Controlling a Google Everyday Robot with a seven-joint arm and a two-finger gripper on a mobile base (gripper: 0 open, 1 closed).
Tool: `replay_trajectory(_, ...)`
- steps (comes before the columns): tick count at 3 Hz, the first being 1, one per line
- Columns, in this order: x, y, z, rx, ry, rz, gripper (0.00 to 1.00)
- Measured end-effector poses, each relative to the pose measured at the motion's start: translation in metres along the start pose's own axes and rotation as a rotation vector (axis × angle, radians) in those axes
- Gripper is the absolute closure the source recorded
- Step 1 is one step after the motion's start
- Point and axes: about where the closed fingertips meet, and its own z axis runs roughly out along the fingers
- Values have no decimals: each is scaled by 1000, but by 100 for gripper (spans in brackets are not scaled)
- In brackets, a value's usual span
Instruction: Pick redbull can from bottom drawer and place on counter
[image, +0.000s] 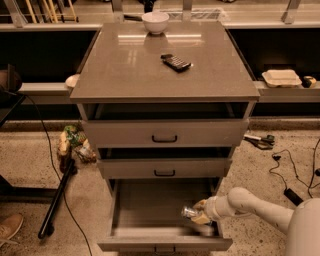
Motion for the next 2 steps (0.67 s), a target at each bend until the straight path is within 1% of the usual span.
replay_trajectory(1, -17, 1, -12, -2, -25, -48, 100)
replay_trajectory(2, -47, 5, -40, 1, -59, -131, 100)
